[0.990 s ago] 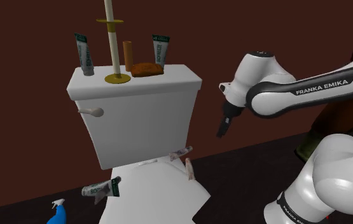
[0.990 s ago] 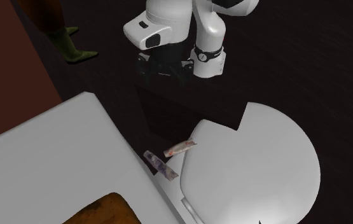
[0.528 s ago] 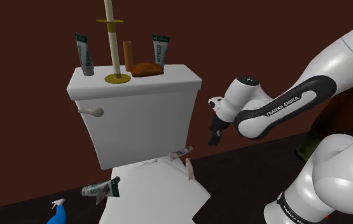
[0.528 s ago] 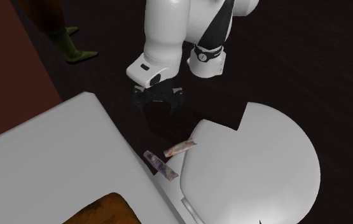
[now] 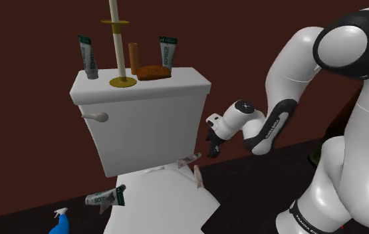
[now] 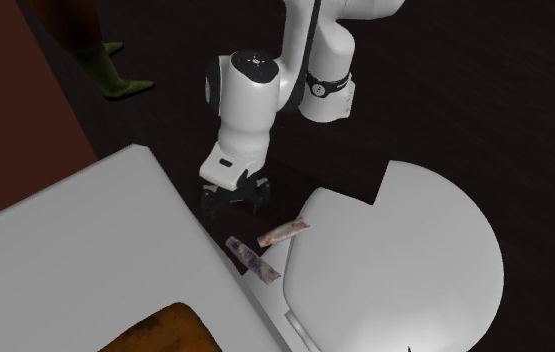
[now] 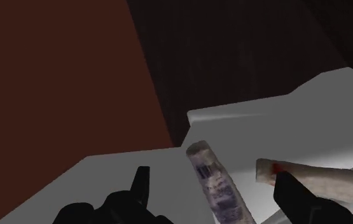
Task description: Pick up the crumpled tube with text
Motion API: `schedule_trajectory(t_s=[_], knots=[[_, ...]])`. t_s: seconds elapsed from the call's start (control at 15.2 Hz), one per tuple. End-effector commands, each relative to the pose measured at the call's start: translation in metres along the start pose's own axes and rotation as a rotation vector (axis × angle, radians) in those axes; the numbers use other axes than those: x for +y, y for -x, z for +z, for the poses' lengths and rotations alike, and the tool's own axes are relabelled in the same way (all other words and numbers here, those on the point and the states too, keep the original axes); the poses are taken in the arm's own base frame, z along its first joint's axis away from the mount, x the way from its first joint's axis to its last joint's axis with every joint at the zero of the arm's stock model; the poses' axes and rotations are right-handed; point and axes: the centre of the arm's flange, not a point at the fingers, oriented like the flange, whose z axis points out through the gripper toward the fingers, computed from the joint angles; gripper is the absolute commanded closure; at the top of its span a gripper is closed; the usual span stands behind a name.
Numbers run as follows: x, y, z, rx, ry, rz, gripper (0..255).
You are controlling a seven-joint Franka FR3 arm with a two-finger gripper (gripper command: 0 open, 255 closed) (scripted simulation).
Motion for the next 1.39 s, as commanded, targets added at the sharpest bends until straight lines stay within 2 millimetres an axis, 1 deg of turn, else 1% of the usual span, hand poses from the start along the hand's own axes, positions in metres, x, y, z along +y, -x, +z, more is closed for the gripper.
schedule_trajectory(t_s=[0.0, 0.2, 0.66, 0.73, 0.86, 0.92, 1.32], knots=[[0.0, -0.003, 0.024, 0.028, 0.009, -0.082, 0], [0.004, -0.008, 0.062, 0.064, 0.033, -0.177, 0], [-0.005, -0.002, 0.096, 0.068, 0.036, -0.189, 0], [-0.008, 0.0, 0.104, 0.068, 0.036, -0.189, 0], [-0.008, 0.0, 0.104, 0.068, 0.036, -0.189, 0], [-0.008, 0.0, 0.104, 0.068, 0.036, -0.189, 255], [-0.008, 0.0, 0.104, 0.068, 0.036, -0.189, 255]])
